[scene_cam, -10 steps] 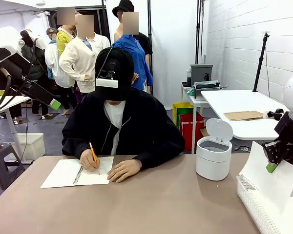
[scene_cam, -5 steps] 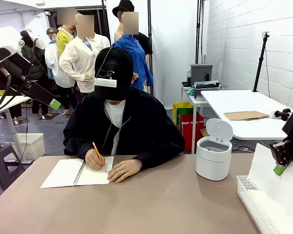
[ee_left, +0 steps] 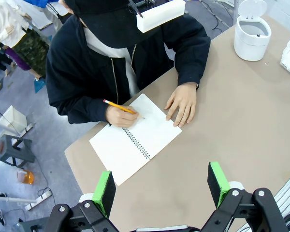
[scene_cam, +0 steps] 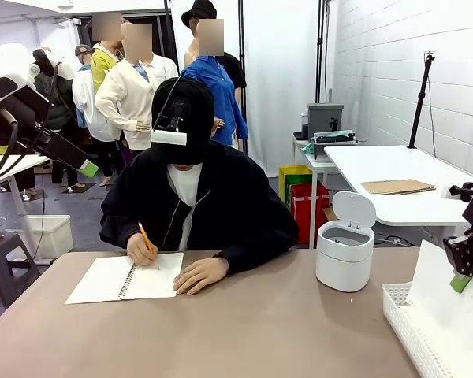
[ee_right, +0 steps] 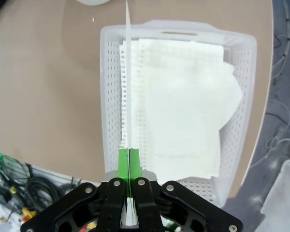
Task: Sort the paper based on its condition.
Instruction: If a person hands you a paper, place it in the Organizing basket , and if it's crumpled, put it in the Trash can.
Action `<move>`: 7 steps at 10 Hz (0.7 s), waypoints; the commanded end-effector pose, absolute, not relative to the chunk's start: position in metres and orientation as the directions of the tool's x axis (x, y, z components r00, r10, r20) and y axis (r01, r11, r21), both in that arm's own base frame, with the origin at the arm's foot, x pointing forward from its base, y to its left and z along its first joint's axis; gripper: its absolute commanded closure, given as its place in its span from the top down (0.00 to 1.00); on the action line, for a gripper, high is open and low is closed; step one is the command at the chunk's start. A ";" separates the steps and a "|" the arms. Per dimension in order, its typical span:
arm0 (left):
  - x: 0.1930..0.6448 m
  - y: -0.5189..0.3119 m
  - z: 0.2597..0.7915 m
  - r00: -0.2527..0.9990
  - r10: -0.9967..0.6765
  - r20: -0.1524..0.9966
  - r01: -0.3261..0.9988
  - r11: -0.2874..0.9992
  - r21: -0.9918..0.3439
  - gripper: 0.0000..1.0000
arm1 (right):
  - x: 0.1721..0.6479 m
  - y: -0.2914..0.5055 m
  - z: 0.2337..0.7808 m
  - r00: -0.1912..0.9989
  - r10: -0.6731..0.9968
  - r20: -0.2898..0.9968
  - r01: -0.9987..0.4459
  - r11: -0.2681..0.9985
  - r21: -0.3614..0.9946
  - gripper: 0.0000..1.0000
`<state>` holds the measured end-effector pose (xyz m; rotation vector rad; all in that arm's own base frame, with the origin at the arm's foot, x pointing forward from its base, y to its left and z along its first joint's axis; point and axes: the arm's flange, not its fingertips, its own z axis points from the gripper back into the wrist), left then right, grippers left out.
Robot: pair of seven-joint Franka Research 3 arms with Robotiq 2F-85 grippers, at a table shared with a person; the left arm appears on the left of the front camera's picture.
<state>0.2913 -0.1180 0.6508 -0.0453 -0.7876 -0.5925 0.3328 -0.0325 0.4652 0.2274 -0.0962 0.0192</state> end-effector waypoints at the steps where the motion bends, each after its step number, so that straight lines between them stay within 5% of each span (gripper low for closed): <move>1: 0.292 -0.118 0.650 0.553 -0.483 0.679 0.517 0.838 0.174 1.00 | 0.266 -0.021 0.371 0.999 0.010 0.043 -0.019 0.973 0.230 0.00; 7: 0.292 -0.118 0.650 0.553 -0.483 0.679 0.517 0.838 0.174 1.00 | 0.257 -0.012 0.322 1.000 0.023 0.013 -0.026 0.967 0.252 0.00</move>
